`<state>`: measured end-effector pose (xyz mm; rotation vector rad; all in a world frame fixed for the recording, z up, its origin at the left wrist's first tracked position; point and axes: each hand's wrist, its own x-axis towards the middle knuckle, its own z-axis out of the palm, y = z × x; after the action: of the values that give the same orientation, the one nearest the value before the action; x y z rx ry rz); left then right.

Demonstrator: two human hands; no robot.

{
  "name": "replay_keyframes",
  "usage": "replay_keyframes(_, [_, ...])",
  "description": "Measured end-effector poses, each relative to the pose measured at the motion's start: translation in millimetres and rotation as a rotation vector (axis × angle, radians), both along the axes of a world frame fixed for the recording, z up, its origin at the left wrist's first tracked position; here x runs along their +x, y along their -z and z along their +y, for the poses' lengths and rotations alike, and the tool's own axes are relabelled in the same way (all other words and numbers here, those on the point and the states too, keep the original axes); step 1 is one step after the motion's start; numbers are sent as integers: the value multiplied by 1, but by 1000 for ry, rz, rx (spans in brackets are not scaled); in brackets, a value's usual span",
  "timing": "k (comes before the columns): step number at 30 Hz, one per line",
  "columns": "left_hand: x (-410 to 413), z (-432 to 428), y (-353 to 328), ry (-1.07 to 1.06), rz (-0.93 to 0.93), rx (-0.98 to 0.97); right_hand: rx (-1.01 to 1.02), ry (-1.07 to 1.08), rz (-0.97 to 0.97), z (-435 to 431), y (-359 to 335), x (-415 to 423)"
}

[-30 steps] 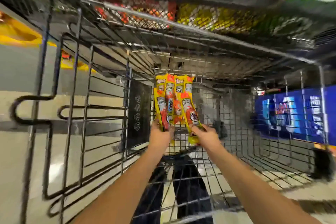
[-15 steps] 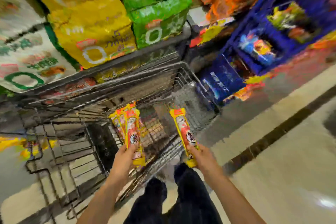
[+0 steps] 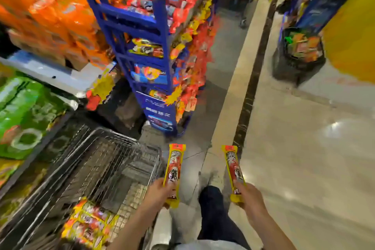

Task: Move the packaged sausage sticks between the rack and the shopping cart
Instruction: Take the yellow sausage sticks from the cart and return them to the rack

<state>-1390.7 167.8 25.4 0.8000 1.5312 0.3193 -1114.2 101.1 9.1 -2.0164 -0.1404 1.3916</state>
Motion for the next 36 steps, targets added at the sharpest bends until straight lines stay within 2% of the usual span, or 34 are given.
replay_keyframes(4, [96,66,2,129,-69,-70,-12,162,12,22,6,78])
replay_keyframes(10, [233,152,-11,204,-33,11,52,224,-23,90,-20,190])
replay_keyframes(14, [289,198,-35,163,-44,88,121,139,-47,147,-39,242])
replay_keyframes(21, [328,280,-62,31,-168,150,204,-25,-35,266,-54,279])
replay_keyframes(25, [354,345,-58,-1,-120,217,231,-108,-34,336,-56,301])
replay_keyframes(30, [400,442,-60,-47,-67,277,293,-198,-16,455,-75,338])
replay_keyframes(33, [436,502,-80,-125,-173,316,330,-260,-50,533,-98,362])
replay_keyframes(36, [466,564,-99,-186,-176,417,373,-319,-80,610,-120,383])
